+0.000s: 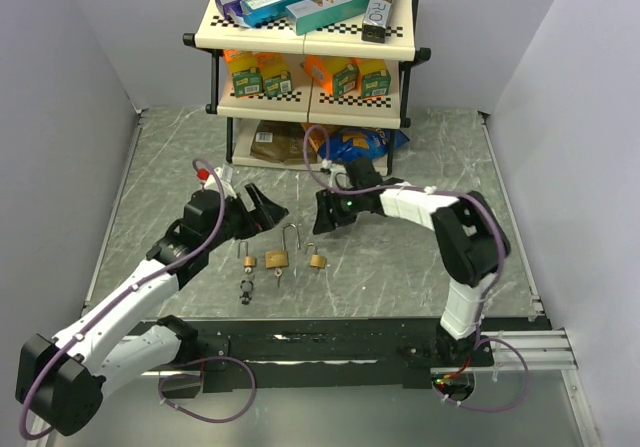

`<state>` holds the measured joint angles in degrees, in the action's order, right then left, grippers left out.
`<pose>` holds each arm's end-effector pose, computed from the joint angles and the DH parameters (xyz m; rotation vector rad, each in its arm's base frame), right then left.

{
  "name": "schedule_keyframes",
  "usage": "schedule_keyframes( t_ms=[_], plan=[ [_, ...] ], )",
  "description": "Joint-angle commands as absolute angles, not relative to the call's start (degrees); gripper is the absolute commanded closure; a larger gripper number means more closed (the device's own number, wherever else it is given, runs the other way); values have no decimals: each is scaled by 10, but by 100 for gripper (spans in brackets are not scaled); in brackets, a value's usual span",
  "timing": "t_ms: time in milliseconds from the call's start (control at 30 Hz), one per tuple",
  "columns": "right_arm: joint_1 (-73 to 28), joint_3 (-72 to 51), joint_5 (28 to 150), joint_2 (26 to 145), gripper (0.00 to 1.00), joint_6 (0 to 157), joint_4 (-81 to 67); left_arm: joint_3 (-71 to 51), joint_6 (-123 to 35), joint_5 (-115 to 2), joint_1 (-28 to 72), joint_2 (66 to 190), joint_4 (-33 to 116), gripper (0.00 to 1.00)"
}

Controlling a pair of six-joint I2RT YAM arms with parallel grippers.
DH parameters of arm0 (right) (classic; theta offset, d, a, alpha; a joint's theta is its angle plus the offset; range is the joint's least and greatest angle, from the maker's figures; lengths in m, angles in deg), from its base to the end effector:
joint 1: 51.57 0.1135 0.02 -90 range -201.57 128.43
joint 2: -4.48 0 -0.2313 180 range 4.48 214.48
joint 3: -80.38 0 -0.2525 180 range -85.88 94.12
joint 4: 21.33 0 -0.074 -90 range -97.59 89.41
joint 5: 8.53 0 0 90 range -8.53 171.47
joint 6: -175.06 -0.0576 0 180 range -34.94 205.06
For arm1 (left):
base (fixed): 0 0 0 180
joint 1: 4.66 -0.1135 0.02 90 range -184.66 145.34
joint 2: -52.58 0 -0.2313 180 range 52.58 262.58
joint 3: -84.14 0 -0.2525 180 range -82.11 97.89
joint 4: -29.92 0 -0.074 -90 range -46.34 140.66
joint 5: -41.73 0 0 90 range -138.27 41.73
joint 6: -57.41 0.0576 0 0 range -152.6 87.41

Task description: Unlock with the key

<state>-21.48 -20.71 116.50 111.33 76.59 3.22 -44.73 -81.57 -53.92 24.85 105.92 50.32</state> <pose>0.3156 0.2211 0.1204 -0.7410 2.4348 1.0375 0.2195 -0.1308 0.2388 -0.2869 2.0806 -0.9657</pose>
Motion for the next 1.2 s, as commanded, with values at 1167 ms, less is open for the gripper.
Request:
schedule_keyframes(
  t_ms=[1167],
  plan=[
    [-251, -321, 1006, 570, 37, 712, 134, -316, -731, -348, 246, 942, 582, 4]
  ],
)
